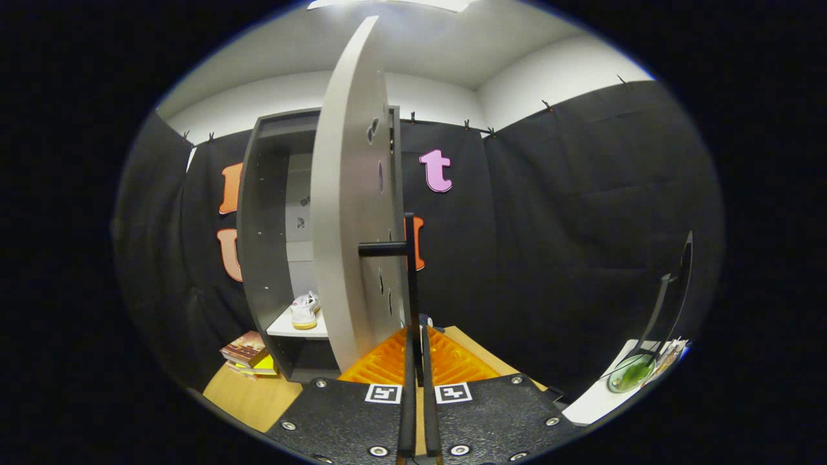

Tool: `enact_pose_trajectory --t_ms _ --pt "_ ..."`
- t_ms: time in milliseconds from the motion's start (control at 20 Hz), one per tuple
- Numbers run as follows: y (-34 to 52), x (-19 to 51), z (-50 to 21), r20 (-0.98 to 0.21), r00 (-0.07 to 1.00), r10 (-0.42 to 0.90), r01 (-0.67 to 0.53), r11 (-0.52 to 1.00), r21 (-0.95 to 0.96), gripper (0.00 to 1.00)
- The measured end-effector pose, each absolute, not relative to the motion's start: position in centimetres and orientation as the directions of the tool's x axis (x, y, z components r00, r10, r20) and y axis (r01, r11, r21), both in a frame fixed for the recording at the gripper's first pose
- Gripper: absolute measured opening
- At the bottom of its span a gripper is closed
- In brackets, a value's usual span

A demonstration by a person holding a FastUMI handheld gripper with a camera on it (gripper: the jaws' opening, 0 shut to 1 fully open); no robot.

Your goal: Open the shoe cabinet door, grab the shoes and put them into the shoe cabinet, then close the shoe cabinet door.

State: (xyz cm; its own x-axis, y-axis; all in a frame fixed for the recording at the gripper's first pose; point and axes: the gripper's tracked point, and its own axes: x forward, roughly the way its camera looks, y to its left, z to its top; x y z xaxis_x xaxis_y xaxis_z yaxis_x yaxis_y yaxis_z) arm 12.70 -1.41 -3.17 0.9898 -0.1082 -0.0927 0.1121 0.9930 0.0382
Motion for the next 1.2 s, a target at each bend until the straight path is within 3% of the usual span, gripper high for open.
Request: enact_pose_trajectory --t_ms 300,500,650,750,950,1200 --pt "-3.0 12.7 -3.4 -0.077 0.997 -0.031 0.037 0.996 0.08 0.06" --pt "-5.6 12.9 -3.3 -0.053 0.999 -0.012 0.019 0.991 0.13 0.2" --pt "-6.5 11.3 -3.2 -0.041 0.998 -0.041 0.043 0.997 0.065 0.57" --pt "-7.3 9.3 -3.2 -0.039 0.995 -0.092 0.094 0.993 0.065 0.66" --pt "-6.3 4.6 -4.0 -0.046 0.984 -0.174 0.176 0.984 0.035 0.78" --pt "-0.8 2.8 -7.2 -0.042 0.986 -0.16 0.162 0.984 0.069 0.82"
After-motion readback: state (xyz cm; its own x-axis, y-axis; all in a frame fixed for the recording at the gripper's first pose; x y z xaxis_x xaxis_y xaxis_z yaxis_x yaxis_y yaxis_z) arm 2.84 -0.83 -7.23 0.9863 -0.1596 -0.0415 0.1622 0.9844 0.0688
